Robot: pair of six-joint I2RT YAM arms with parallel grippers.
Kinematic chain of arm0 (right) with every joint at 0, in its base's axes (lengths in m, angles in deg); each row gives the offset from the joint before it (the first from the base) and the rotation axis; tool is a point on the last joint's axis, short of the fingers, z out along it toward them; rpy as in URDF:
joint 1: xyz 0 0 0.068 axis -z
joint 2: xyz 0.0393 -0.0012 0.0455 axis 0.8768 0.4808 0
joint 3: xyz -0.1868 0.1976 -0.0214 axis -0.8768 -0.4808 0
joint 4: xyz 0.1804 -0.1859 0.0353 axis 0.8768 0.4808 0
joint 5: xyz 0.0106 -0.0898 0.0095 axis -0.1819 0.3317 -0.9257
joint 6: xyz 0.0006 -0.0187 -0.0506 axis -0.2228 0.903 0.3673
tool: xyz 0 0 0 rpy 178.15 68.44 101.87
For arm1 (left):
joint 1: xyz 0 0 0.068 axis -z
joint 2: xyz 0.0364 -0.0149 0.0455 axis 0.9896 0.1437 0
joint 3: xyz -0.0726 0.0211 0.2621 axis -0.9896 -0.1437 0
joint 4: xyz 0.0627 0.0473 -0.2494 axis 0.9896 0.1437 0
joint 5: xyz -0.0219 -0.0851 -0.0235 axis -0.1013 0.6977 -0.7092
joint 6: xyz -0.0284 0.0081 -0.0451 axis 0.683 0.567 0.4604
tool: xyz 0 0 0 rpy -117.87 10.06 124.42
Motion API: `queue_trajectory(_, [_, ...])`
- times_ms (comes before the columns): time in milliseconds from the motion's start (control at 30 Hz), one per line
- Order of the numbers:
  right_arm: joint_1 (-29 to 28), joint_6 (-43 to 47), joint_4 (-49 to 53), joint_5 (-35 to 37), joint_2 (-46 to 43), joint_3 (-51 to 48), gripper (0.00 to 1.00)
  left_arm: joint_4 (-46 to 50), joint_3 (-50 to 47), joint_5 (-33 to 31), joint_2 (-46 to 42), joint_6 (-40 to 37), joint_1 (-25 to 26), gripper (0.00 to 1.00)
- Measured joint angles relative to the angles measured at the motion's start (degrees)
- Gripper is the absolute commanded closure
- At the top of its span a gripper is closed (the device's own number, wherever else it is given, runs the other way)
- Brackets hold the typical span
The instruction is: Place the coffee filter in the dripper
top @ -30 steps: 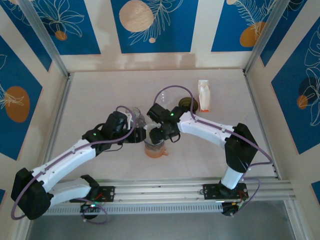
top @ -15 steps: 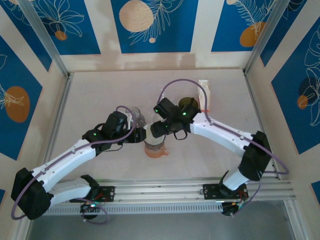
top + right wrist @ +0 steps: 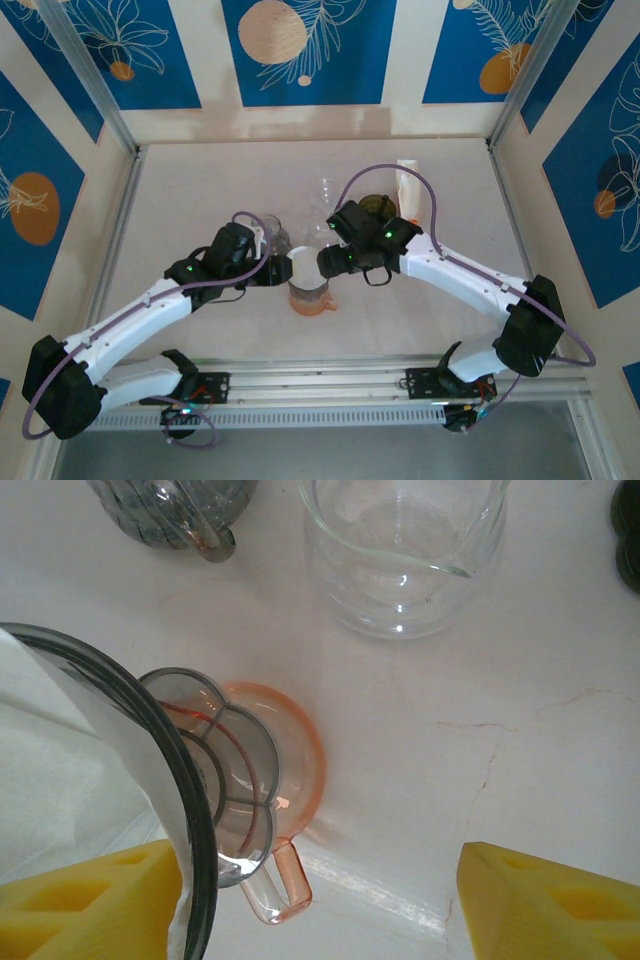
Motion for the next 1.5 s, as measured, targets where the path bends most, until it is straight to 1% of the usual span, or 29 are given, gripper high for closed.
queue_trajectory(200, [-0.2,0.0,-1.2,0.0,-0.3,-0.1,0.28,-0.2,-0.1,0.0,0.0,0.0,0.0,0.4])
queue_trajectory(400, [-1.8,0.1,-3.6,-0.6,-3.1,-0.2,0.27,-0.6,-0.3,0.0,0.0,0.4,0.0,0.4])
queue_trajectory(800, [-4.4,-0.2,-2.8,-2.6,-3.3,-2.0,0.28,-1.3,-0.7,0.0,0.0,0.6,0.0,0.4])
queue_trajectory(1300, [-4.0,-2.8,0.7,1.1,-3.4,-2.2,0.28,-1.4,-0.9,0.4,0.0,1.1,0.0,0.4])
queue_trajectory(1500, [-4.0,-3.2,0.6,1.3,-3.5,-2.3,0.28,-1.7,-1.0,0.5,0.0,1.1,0.0,0.4])
